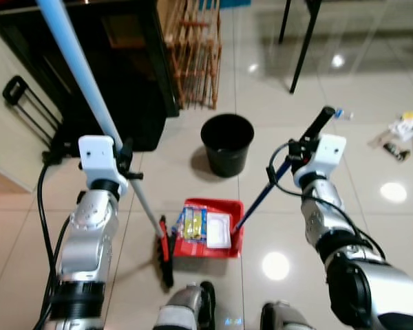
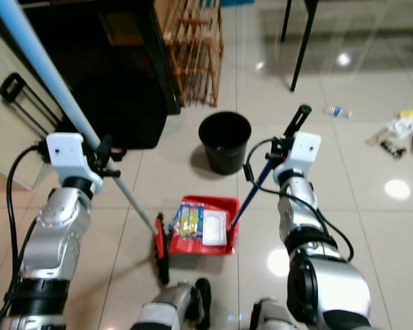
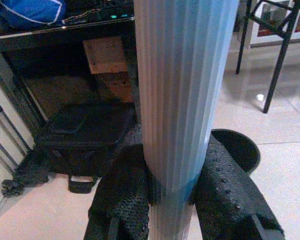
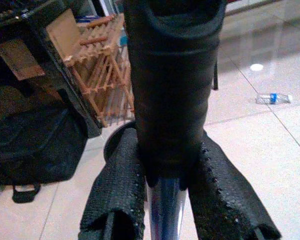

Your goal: Sweep floor

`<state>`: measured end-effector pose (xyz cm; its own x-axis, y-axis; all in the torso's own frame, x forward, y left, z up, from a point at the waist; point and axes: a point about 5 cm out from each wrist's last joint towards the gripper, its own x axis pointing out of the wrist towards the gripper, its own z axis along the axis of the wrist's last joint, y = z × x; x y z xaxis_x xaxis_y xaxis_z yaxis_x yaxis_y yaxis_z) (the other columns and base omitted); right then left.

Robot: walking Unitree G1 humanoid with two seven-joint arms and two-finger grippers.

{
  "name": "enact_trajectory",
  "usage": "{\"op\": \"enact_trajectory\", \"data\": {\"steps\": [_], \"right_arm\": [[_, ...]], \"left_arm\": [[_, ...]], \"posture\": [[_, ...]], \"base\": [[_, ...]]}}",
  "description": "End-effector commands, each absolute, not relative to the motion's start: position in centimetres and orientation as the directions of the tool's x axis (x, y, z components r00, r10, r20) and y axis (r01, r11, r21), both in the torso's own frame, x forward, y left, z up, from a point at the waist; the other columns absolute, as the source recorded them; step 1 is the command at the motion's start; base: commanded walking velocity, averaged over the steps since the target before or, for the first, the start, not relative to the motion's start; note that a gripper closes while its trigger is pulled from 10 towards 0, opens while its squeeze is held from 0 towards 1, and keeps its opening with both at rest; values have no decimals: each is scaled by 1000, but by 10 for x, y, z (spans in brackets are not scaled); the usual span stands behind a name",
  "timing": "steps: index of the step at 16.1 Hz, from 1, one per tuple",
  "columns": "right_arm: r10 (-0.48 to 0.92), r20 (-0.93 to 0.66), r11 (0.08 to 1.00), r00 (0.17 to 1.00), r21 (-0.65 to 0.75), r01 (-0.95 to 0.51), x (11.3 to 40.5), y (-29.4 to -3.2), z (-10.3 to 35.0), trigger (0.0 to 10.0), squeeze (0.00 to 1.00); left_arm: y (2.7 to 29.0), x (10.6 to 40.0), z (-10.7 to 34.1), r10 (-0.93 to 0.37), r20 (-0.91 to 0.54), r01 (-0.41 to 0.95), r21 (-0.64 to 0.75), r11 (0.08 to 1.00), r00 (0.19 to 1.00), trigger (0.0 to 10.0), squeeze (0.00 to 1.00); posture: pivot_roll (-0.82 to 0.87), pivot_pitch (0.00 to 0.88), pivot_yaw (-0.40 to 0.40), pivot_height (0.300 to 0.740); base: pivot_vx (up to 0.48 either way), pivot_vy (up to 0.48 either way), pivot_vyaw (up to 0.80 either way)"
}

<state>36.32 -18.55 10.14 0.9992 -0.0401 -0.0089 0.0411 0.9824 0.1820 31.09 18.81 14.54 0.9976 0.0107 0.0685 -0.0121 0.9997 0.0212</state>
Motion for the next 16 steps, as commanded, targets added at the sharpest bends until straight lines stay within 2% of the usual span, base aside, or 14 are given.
{"op": "enact_trajectory", "data": {"steps": [1,11,16], "right_arm": [[-44,27,980,999,196,38,367,-186,110,10000,0],[-41,25,980,999,195,35,367,-185,110,10000,0],[-35,21,980,999,196,30,367,-185,109,10000,0]], "left_arm": [[192,311,157,23,115,-26,29,999,993,10000,0],[192,312,157,21,114,-26,41,999,993,10000,0],[195,311,160,26,132,-33,49,998,991,10000,0]], "posture": [[71,171,117,740],[66,151,119,740],[70,163,117,740]], "base": [[349,0,0],[370,0,0],[0,0,0]]}}
